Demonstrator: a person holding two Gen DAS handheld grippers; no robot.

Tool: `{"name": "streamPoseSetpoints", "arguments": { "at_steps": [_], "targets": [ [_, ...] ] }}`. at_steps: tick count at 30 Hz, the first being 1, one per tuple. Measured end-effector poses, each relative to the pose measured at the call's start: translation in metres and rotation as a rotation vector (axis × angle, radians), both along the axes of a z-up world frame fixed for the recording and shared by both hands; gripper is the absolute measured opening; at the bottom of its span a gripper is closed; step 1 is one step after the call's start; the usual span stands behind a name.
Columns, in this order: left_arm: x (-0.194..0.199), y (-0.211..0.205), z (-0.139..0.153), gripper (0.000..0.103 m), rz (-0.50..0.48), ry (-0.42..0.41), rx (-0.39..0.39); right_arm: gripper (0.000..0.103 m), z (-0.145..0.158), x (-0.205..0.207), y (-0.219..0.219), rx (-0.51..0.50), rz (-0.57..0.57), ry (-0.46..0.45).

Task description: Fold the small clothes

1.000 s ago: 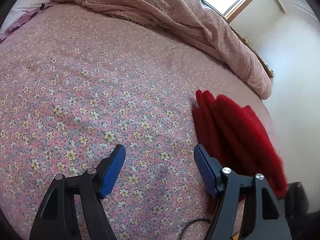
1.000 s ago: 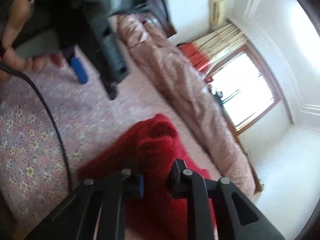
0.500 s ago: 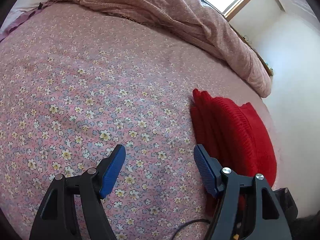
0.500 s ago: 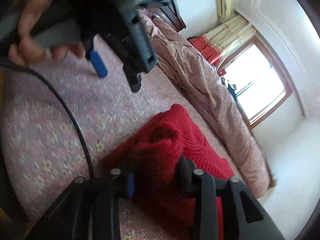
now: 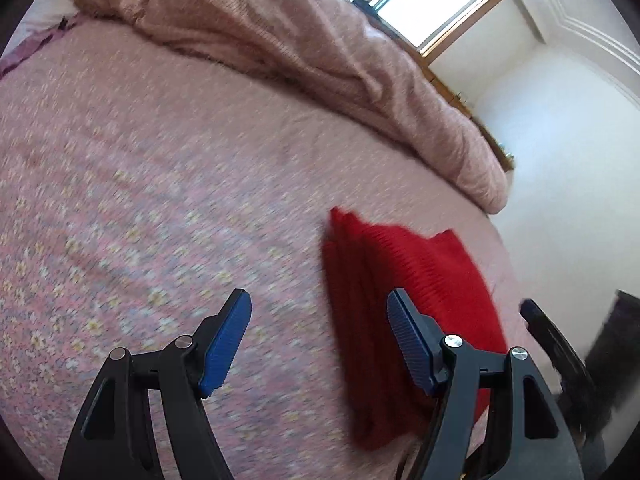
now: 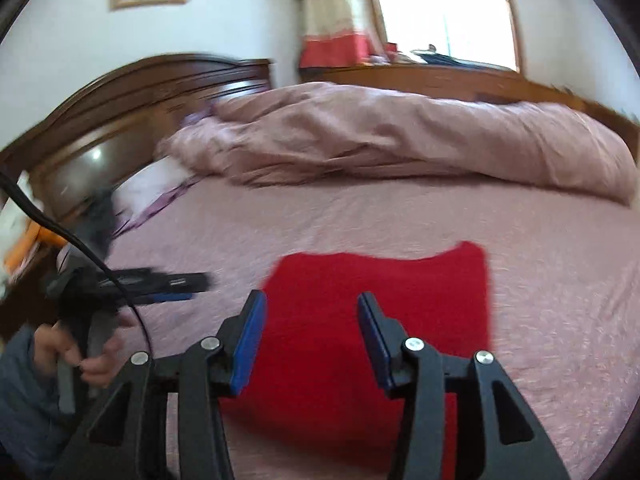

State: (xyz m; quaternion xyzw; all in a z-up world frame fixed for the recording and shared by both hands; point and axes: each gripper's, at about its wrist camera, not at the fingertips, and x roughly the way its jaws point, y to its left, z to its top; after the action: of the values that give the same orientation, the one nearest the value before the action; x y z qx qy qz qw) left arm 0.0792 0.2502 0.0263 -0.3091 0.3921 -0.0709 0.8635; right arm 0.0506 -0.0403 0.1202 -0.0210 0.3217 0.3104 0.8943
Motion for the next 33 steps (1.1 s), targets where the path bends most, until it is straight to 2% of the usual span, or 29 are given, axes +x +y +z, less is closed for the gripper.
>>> {"name": "streamPoseSetpoints", "arguments": {
  "at_steps": [1,2,3,5,7,10,16,22,26,29,33],
  "targets": [
    [0.003,-0.007,0.005,0.065,-0.002,-0.016,0.002,0.039,-0.001,0.015,-0.012,0.013,-0.011,0.013],
    [0.006,-0.013,0.011,0.065,-0.008,-0.035,0.0,0.019,-0.003,0.028,-0.022,0.03,-0.008,0.026],
    [0.01,-0.02,0.015,0.065,-0.014,-0.051,-0.002,0.006,-0.007,0.042,-0.029,0.033,-0.012,0.047],
    [0.018,-0.035,0.022,0.065,-0.027,-0.072,0.002,0.006,-0.026,0.069,-0.036,0.037,-0.029,0.153],
    [0.03,-0.052,0.027,0.065,-0.05,-0.067,0.024,0.003,-0.062,0.085,-0.034,0.003,-0.01,0.274],
    [0.049,-0.08,0.031,0.065,-0.1,-0.027,0.077,0.0,-0.078,0.079,-0.035,0.018,-0.017,0.204],
    [0.056,-0.132,0.04,0.065,-0.14,-0.016,0.247,0.0,-0.069,0.079,-0.051,0.115,0.01,0.215],
    [0.055,-0.158,0.044,0.065,-0.165,-0.022,0.297,0.0,-0.054,0.054,-0.076,0.125,-0.015,0.176],
    [0.053,-0.169,0.046,0.065,-0.16,-0.016,0.359,0.0,-0.074,0.053,-0.085,0.12,-0.022,0.215],
    [0.048,-0.172,0.052,0.065,-0.169,0.007,0.362,0.0,-0.073,0.054,-0.088,0.145,-0.039,0.214],
    [0.03,-0.179,0.073,0.065,-0.158,-0.054,0.409,0.0,-0.055,0.043,-0.094,0.153,-0.064,0.184]
  ]
}}
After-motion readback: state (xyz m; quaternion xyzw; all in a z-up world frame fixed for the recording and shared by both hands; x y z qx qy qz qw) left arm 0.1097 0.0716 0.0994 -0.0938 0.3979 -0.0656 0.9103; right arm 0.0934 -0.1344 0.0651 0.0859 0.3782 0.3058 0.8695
